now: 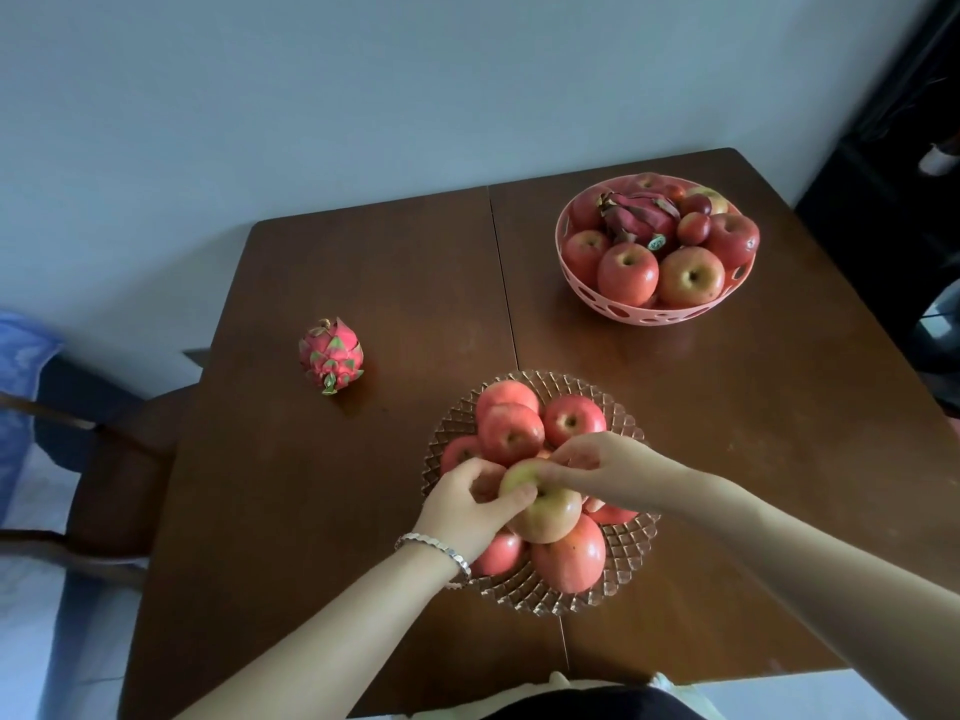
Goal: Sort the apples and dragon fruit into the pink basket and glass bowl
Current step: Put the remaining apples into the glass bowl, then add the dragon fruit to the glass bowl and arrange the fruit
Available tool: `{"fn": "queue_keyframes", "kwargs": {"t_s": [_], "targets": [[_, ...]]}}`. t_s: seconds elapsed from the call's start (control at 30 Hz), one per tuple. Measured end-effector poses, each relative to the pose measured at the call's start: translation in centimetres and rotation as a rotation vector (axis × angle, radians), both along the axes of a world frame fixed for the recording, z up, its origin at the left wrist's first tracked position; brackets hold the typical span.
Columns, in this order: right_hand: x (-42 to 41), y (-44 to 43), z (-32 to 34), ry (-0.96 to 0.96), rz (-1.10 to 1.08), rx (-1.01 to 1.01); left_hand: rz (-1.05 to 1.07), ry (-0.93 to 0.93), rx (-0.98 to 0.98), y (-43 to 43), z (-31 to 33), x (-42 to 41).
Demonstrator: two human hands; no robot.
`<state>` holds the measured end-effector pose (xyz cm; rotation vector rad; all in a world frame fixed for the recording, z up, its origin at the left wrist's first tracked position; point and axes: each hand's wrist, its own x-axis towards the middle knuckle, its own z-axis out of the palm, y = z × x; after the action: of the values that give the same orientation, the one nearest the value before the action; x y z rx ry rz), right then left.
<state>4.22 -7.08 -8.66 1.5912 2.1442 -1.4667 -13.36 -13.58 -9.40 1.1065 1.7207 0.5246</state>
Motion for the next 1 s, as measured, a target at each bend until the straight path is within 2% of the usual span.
{"fn": "queue_keyframes", "kwargs": {"t_s": [0.07, 0.23, 0.37, 0.47, 0.53, 0.63, 0.73, 0.9, 1.0], "targets": [[-0.1, 0.5, 0.0, -0.023, 0.034, -0.016, -0.017, 0.031, 0.007, 0.4, 0.3, -0.6], [-0.7, 2.2, 0.4, -0.037, -0.101, 0.105, 0.232, 0.121, 0.045, 2.8, 0.4, -4.1], [-2.0, 4.5, 1.9, 0.071, -0.195, 0.210, 0.326, 0.356, 0.132, 6.7, 0.1, -8.3], [-3.8, 5.9, 2.7, 0.104, -0.198, 0.219, 0.391, 0.528, 0.055, 10.1, -0.6, -11.5], [-4.8, 7.1, 2.6, 0.104, -0.190, 0.229, 0.428, 0.574, -0.038, 12.4, -1.3, -13.3], [-5.5, 8.0, 2.2, 0.113, -0.212, 0.224, 0.551, 0.479, -0.165, 15.1, -2.6, -15.5], [-6.1, 9.0, 1.6, 0.099, -0.217, 0.208, 0.645, 0.360, -0.192, 16.7, -4.1, -17.0], [-6.8, 9.6, 0.8, 0.101, -0.217, 0.221, 0.750, 0.256, -0.074, 16.2, -4.2, -16.7], [-7.7, 9.8, 1.1, 0.153, -0.254, 0.274, 0.681, 0.117, 0.106, 15.2, -1.6, -13.8]]}}
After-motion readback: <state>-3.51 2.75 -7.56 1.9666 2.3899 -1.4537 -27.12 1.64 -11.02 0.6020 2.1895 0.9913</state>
